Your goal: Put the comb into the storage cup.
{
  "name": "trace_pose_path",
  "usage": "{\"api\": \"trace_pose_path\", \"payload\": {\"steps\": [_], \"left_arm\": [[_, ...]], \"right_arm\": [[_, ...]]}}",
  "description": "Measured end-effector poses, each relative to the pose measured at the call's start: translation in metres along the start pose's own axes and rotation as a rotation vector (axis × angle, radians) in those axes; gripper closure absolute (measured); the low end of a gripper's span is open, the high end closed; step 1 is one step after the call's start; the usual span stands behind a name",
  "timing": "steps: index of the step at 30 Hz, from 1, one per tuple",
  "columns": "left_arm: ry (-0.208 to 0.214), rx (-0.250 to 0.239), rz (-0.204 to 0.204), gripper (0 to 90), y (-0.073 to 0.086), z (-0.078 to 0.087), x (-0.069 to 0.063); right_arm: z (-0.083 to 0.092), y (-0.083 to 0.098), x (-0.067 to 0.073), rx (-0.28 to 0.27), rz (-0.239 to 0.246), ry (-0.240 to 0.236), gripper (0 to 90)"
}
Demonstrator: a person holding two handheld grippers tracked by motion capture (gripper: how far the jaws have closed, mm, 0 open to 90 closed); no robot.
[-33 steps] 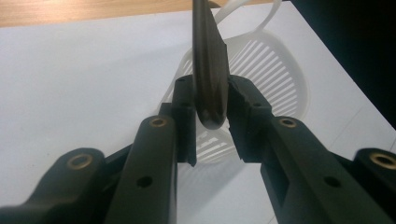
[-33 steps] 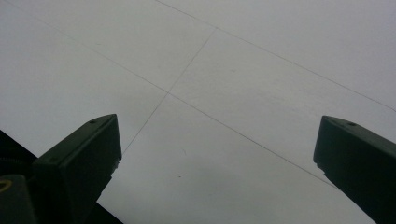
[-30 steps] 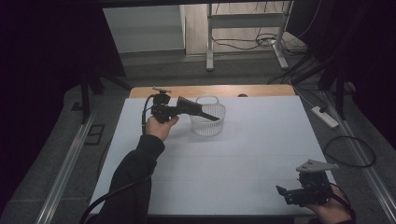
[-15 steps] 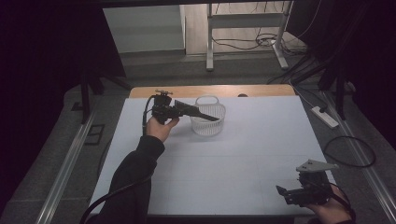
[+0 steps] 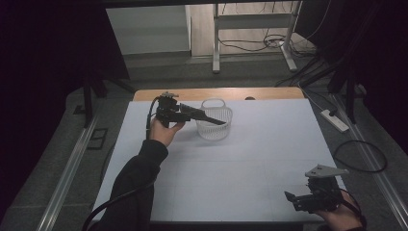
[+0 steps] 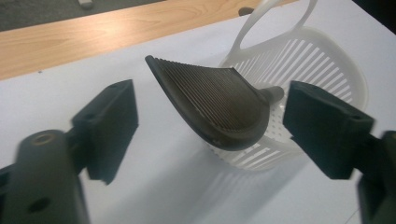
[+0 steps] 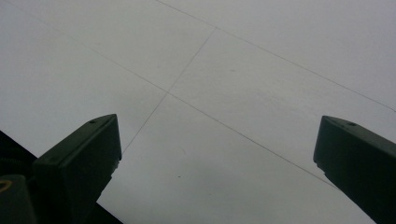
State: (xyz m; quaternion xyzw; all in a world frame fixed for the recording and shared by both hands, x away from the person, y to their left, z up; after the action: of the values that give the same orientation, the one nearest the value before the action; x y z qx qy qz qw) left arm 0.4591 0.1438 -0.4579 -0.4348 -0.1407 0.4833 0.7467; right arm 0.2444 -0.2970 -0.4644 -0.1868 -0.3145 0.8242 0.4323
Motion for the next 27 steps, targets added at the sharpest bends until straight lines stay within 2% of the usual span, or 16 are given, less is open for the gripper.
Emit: {"api": "trace_pose_path", "payload": {"steps": [2,3,7,10,15,21,27], "left_arm": [[0.0,0.002,-0.005,10.1,0.0,0.0,0.0],[0.014,0.001,-0.012,7.9,0.0,0.001,-0.001],[0.027,0.013,-0.037,2.4,0.001,0.003,-0.003],[0.029,0.021,-0.072,1.8,0.001,0.004,-0.006],[0.038,0.006,-0.103,0.0,0.001,0.007,-0.007],[0.026,-0.007,-0.12,0.0,0.005,0.011,-0.006],[0.031,-0.011,-0.118,0.0,0.009,0.015,-0.002]], "right_arm": [[0.0,0.0,0.0,-0.001,0.0,0.0,1.4],[0.0,0.0,0.0,-0.001,0.0,0.0,1.4],[0.0,0.0,0.0,0.0,0.0,0.0,1.4],[0.0,0.0,0.0,-0.001,0.0,0.001,1.4],[0.0,0.0,0.0,-0.001,0.001,0.001,1.4],[0.0,0.0,0.0,0.0,0.0,0.0,1.4],[0.0,0.0,0.0,0.001,0.001,0.002,1.4]]}}
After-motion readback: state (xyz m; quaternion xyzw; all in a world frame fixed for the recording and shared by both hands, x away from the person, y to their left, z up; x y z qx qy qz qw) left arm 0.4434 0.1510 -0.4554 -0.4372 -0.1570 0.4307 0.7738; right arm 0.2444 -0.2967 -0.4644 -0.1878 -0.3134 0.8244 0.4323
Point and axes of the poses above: each handheld gripper's, and its own axes: z roughly backward along the jaws, y roughly out of its underside, x roughly to its left, the point moved 2 cm from there along -z, roughly forward along the jaws, and after that the axes turned 4 degrees about -x, right-handed, at the moved point
